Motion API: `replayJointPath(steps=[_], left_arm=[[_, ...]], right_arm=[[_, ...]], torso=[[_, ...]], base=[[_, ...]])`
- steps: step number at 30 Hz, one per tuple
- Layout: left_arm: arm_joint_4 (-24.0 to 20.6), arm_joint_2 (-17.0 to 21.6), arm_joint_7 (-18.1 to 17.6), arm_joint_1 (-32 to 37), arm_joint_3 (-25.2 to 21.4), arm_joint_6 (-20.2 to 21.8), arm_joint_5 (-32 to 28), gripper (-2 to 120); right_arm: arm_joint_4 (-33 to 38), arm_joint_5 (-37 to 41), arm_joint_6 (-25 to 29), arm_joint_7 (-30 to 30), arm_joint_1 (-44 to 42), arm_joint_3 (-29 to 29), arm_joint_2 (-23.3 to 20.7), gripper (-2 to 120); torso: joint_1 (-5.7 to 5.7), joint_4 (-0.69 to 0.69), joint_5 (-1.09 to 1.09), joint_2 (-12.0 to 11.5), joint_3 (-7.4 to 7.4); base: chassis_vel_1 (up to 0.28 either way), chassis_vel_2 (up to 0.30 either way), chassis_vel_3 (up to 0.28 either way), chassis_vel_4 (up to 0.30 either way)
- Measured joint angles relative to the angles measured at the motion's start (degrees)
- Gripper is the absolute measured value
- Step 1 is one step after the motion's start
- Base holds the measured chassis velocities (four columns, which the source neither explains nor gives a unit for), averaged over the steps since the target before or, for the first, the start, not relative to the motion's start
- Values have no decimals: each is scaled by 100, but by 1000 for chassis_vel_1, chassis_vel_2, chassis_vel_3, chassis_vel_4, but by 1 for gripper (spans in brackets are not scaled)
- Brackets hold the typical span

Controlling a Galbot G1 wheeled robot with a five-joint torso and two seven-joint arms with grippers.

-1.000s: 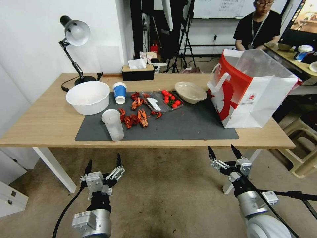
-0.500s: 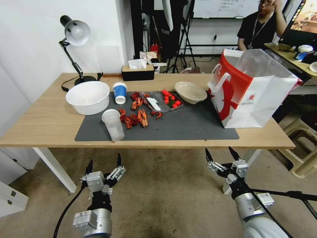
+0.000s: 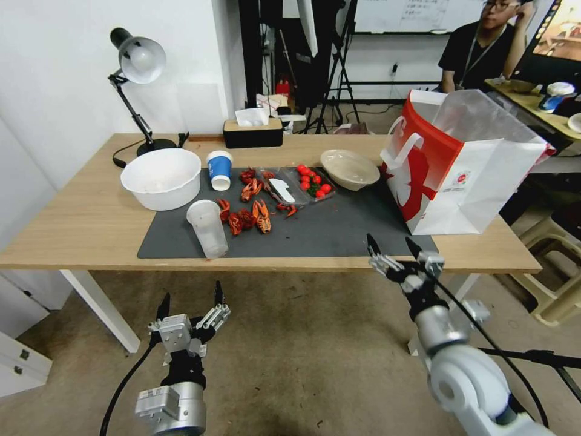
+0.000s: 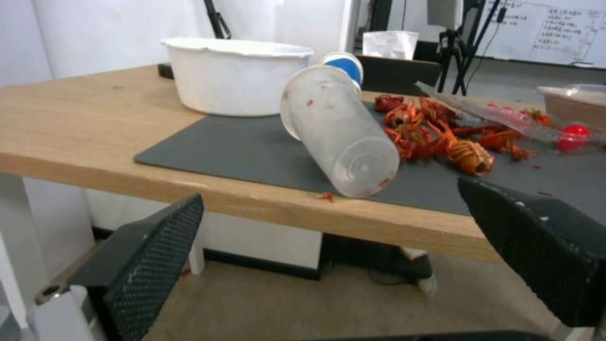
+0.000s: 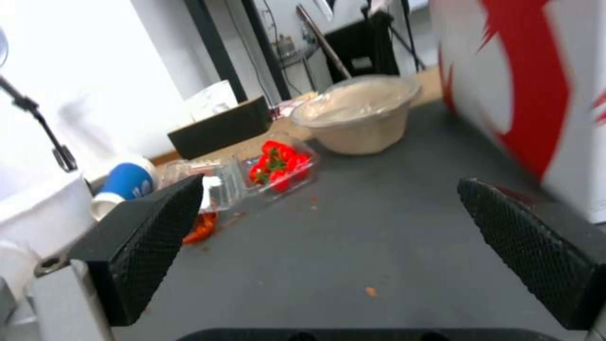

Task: Pick up the trash from the table and place it into the takeout bag.

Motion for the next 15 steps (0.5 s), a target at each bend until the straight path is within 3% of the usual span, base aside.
replayJointPath(steps=[7,15], left_arm=[[23,2,3,-29,-2,-2,1,100],[31,26,-43,20,-27,-74,6,100]], right_arm=[[-375,1533,-352,710,1129,-291,421,100],[-916,2438,-294,1459,2033,-581,903,100]], torso=[[0,0,0,0,0],[0,0,1,0,0]], base=[[0,0,0,0],[0,0,0,0]])
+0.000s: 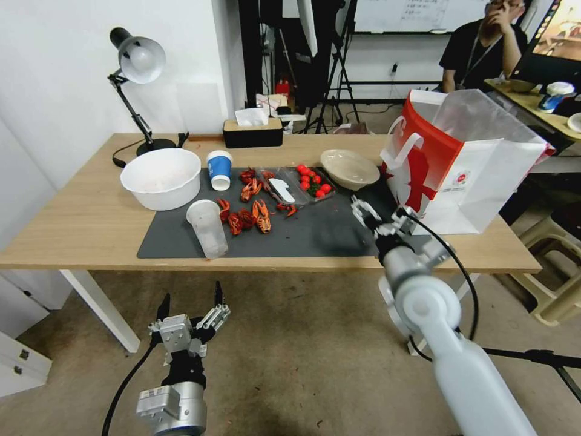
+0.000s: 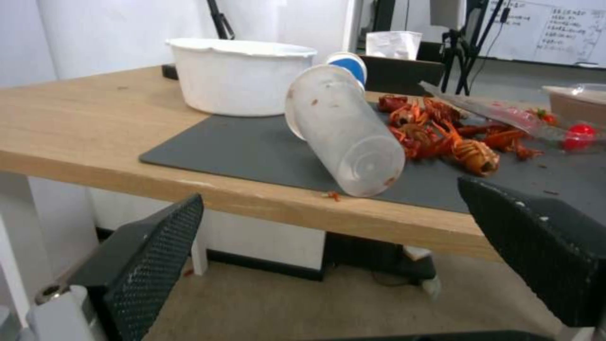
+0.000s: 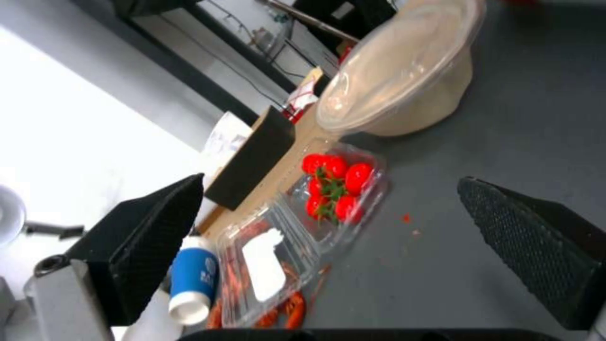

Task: Pick up the trash from the table and place it into the takeout bag.

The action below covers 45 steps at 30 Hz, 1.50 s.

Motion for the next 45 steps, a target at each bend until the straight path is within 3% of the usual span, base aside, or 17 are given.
replayJointPath(steps=[5,16,30,45], left_arm=[[-22,24,-22,61,-26,-21,18,100],[-38,-39,-35,92,-24,-82,88,100],[-18,-68,-39,78,-37,-95,88,100],[-12,-60,-55,74,-58,-139,60,100]], right_arm=[[-454,438,117,228,415,-51,305,100],[-1336,1254,219,529,1246,154,508,100],[-2207,1482,107,590,1933,234,556,100],[-2698,1471,64,666,2175,245,725,97]], torso=[[0,0,-1,0,0],[0,-2,0,0,0],[0,0,0,0,0],[-1,0,0,1,0]], base=[[0,0,0,0],[0,0,0,0],[0,0,0,0],[0,0,0,0]])
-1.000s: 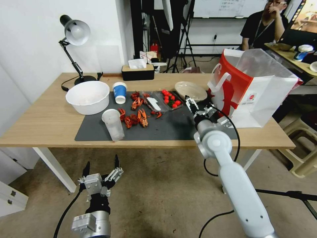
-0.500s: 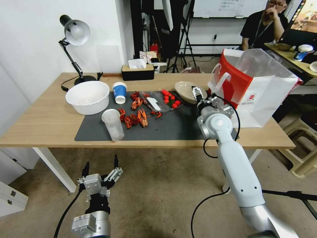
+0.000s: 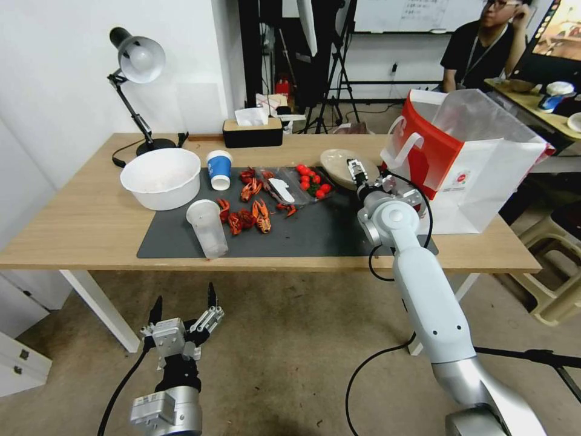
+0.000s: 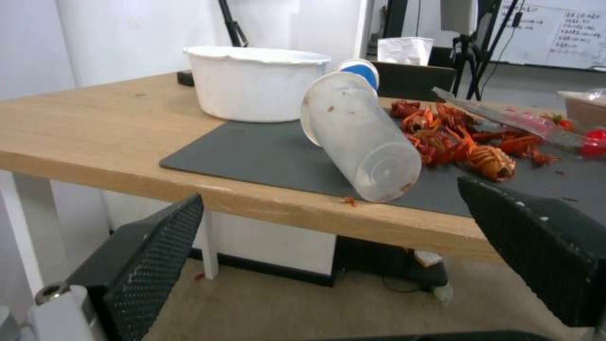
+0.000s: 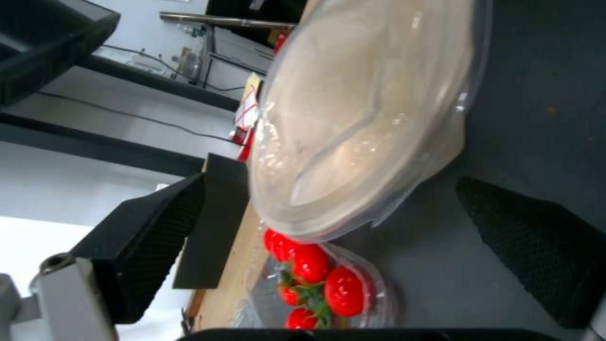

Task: Pick up the trash from the table and place it into the takeout bag.

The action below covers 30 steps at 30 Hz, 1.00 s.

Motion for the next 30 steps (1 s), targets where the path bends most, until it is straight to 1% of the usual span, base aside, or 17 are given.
replayJointPath(steps=[2,4,6,9,11,12,13,15,17,18,20,21,23,25,26,28,30], left_arm=[[0,2,-6,0,0,-4,0,100],[0,8,-20,0,-5,-6,-3,100],[0,9,-24,0,-7,-10,-5,100],[0,9,-26,0,-7,-13,-6,100],[1,9,-28,0,-7,-22,-7,100],[2,8,-28,0,-7,-22,-7,100],[3,5,-29,0,-7,-25,-7,100],[4,3,-29,0,-5,-26,-7,100],[4,-9,-30,4,3,-29,-5,100],[4,-9,-30,4,3,-29,-5,100],[-5,-12,-31,10,5,-32,-4,100],[-5,-12,-36,13,4,-40,-4,100],[-5,-11,-38,16,3,-48,-4,100],[-2,-5,-42,24,0,-61,-3,100],[-2,-5,-42,24,0,-61,-3,100],[2,-3,-44,19,0,-69,-3,100],[2,-5,-46,13,5,-69,-3,100]], right_arm=[[-32,-6,4,-9,4,3,6,94],[-80,-19,8,-25,4,11,21,87],[-94,-22,13,-32,4,15,25,83],[-101,-24,16,-38,4,19,28,79],[-117,-26,20,-46,4,29,32,69],[-119,-27,20,-47,4,30,33,69],[-131,-26,22,-53,4,34,33,57],[-137,-26,23,-57,4,36,34,54],[-175,-26,26,-70,4,43,41,43],[-175,-26,26,-70,4,43,41,43],[-193,-28,38,-76,4,57,55,36],[-198,-32,44,-85,1,72,65,30],[-200,-33,47,-90,-6,81,69,26],[-201,-34,50,-103,-26,92,75,16],[-201,-34,50,-103,-26,92,75,16],[-200,-40,58,-114,-38,94,70,4],[-194,-45,61,-116,-41,95,62,1]], torso=[[0,0,0,0,0],[0,0,0,0,0],[0,0,0,0,0],[0,0,0,0,0],[0,0,0,0,-1],[0,0,0,0,-1],[0,0,0,0,-1],[0,0,0,0,-1],[0,0,0,0,-1],[0,0,0,0,-1],[0,0,0,0,-1],[0,0,0,0,-1],[0,0,0,0,-1],[0,0,0,0,0],[0,0,0,0,0],[0,0,0,0,-1],[0,0,-1,0,-1]], base=[[0,0,0,0],[0,0,0,0],[0,0,0,0],[0,0,0,0],[0,0,0,0],[0,0,0,0],[0,0,0,0],[0,0,0,0],[0,0,0,0],[0,0,0,0],[0,0,0,0],[0,0,0,0],[0,0,0,0],[0,0,0,0],[0,0,0,0],[0,0,0,0],[0,0,0,0]])
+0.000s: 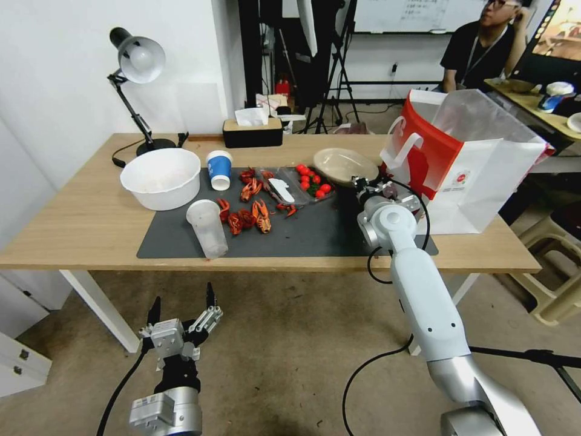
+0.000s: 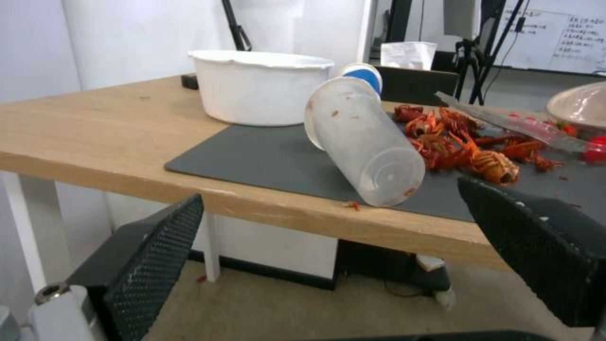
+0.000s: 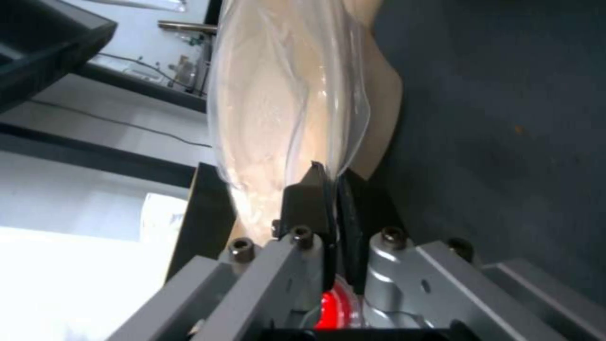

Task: Pick up the trash from the table and place it into the takeout bag.

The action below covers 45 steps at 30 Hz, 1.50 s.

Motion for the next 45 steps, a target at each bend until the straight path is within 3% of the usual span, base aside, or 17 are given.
replayJointPath(steps=[4,9,19,24,25,26,35,38,45], left_arm=[[-1,13,-3,-6,2,0,0,100],[-38,33,-13,5,2,-15,1,100],[-54,22,-17,34,2,-45,20,100],[-54,21,-17,34,2,-45,21,100],[-55,-8,-19,43,3,-56,38,100],[-55,-13,-20,43,5,-58,41,100],[-69,-30,-25,47,2,-66,56,100],[-75,-38,-24,53,4,-71,73,100],[-68,-53,-21,27,2,-48,75,100]], right_arm=[[100,-122,1,-55,-31,-40,-48,0],[623,-1284,54,-523,-179,-319,-312,0],[878,-2302,57,-824,-231,-597,-529,0],[878,-2302,57,-824,-231,-597,-529,0],[991,-3253,41,-1065,-276,-801,-689,0],[1024,-3497,42,-1124,-279,-843,-729,0],[1462,-4629,194,-1436,-227,-946,-1059,0],[2053,-5204,-96,-891,-168,-815,-1380,0],[2672,-5557,-839,4,50,-432,-1895,0]], torso=[[1,1,1,0,1],[0,0,0,0,0],[0,0,1,0,1],[0,0,1,0,1],[0,0,1,0,1],[0,0,2,0,0],[0,0,1,0,1],[0,0,1,0,1],[-1,0,2,0,0]], base=[[0,0,0,0],[0,0,0,0],[0,0,0,0],[0,0,0,0],[0,0,0,0],[0,0,0,0],[0,0,0,0],[0,0,0,0],[0,0,0,0]])
